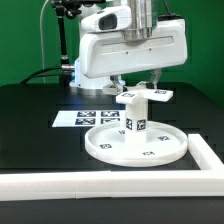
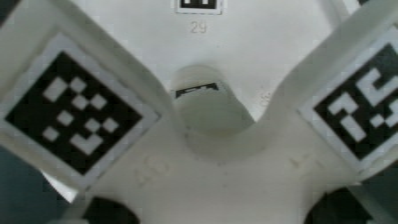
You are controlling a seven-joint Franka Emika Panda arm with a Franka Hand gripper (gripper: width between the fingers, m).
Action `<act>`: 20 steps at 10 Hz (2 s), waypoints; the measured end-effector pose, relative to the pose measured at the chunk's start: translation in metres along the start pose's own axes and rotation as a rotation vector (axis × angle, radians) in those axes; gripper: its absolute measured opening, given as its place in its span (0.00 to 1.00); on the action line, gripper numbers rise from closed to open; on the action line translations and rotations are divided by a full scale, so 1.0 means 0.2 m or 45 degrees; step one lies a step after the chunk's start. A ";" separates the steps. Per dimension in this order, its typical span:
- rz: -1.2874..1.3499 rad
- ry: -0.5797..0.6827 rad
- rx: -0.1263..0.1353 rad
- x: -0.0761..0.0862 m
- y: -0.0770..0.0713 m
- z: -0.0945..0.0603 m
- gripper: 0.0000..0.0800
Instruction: Assemble round table
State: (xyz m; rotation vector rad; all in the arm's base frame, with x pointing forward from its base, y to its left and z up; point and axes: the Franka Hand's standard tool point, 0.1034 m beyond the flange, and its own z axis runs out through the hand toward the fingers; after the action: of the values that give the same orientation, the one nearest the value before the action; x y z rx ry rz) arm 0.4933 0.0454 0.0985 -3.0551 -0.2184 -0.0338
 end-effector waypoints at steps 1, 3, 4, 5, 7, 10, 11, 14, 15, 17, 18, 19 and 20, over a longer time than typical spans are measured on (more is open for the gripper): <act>0.168 0.014 0.013 0.00 0.01 0.00 0.57; 0.417 0.040 0.015 0.00 0.00 0.00 0.57; 0.575 0.059 0.021 0.00 0.00 0.00 0.57; 0.794 0.068 0.033 0.00 0.00 0.00 0.57; 1.070 0.064 0.034 -0.02 -0.02 0.00 0.57; 1.295 0.057 0.058 -0.02 -0.01 0.00 0.57; 1.316 0.056 0.059 -0.02 -0.01 0.00 0.57; 1.775 0.049 0.105 -0.03 -0.01 0.01 0.57; 1.963 0.038 0.114 -0.03 -0.02 0.01 0.57; 2.285 0.012 0.142 -0.05 -0.02 0.01 0.57; 2.429 -0.004 0.164 -0.05 -0.02 0.01 0.57; 2.511 -0.012 0.174 -0.05 -0.02 0.01 0.57; 2.522 -0.015 0.178 -0.05 -0.02 0.01 0.57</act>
Offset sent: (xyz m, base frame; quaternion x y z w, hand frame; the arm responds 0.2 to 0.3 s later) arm -0.0105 0.0051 -0.0074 -0.0056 0.0186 0.2474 0.9687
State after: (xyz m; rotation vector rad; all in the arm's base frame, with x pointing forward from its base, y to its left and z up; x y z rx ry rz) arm 0.4837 0.0475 0.0973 -1.7899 2.3592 0.1069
